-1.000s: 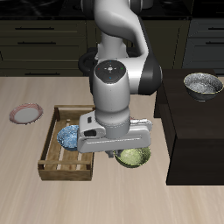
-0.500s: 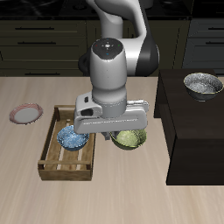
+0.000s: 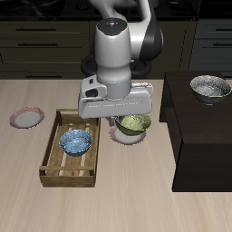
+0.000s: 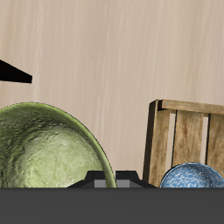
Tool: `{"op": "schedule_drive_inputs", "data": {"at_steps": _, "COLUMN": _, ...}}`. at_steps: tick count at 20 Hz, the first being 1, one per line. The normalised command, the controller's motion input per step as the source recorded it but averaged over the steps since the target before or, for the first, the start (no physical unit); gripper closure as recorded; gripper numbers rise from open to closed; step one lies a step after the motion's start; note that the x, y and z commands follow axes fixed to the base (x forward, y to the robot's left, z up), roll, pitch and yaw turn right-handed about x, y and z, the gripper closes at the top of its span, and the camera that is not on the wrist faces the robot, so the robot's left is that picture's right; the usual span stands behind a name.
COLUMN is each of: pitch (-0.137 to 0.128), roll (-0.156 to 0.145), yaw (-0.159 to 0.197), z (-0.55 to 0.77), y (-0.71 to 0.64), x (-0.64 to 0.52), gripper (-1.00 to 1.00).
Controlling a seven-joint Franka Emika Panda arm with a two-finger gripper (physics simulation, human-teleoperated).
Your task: Place the green bowl onto the plate that is in the center of the table
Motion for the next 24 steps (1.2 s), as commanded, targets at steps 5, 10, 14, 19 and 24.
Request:
{"op": "schedule_drive_inputs", "data": {"at_steps": 5, "pitch": -0.042, "roll": -0.016, "yaw": 0.000, "z": 0.10, "y": -0.16, "x": -0.34, "gripper": 1.00}}
{"op": "schedule_drive_inputs", "data": {"at_steps": 10, "pitch": -0.040, "roll": -0.023, "yaw": -0.005, "z": 0.22, "y": -0.10, "x": -0.35, "gripper": 1.00}}
{"op": "schedule_drive_inputs", "data": {"at_steps": 14, "pitch": -0.036, "roll": 0.001, "yaw": 0.024, "z": 0.15, "y": 0.01, "x": -0.26, "gripper": 1.00}}
{"op": "schedule_drive_inputs", "data": {"at_steps": 19, "pitch": -0.016, "roll": 0.005, "yaw": 0.009, "z": 0.03, "y": -0.01, "x": -0.28, "gripper": 1.00}}
{"op": "schedule_drive_inputs", "data": {"at_steps": 24, "pitch": -0.002, "roll": -0.005, "yaw": -0.005, "z": -0.14, "y": -0.10, "x": -0.21, "gripper": 1.00}}
